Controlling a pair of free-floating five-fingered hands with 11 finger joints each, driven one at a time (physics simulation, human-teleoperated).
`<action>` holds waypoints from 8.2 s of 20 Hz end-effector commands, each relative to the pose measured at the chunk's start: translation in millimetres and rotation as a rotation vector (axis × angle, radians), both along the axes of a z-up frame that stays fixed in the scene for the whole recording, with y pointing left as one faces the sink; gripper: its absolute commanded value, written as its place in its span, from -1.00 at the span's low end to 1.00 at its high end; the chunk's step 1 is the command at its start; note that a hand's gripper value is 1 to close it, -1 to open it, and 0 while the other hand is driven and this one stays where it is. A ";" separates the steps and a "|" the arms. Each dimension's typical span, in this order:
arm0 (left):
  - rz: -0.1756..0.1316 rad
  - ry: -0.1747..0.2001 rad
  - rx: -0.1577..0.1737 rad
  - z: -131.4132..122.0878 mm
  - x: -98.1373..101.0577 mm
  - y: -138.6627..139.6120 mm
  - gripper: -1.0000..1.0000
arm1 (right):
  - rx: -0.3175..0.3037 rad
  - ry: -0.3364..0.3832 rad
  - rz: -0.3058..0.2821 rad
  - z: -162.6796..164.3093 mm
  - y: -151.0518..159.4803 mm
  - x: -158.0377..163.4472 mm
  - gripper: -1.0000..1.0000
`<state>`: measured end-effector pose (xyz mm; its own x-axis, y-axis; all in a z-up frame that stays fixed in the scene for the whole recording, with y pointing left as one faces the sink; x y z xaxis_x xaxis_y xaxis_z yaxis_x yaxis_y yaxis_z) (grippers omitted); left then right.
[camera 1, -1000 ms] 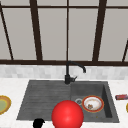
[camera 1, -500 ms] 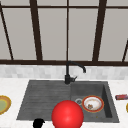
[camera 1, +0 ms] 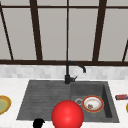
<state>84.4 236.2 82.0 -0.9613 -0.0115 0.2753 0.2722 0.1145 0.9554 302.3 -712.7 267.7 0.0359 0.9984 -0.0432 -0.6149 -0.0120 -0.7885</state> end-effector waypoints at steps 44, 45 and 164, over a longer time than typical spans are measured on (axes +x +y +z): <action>0.000 -0.002 0.000 -0.1 -0.6 0.0 0.00 | -0.166 -0.041 -0.176 -159.7 35.3 24.2 1.00; 0.000 -0.002 0.000 -0.1 -0.6 0.0 0.00 | -0.148 -0.086 -0.181 -157.9 30.4 25.3 1.00; -0.001 -0.005 0.001 -0.2 -1.8 0.1 0.00 | 0.019 -0.169 -0.210 -323.3 427.3 279.7 1.00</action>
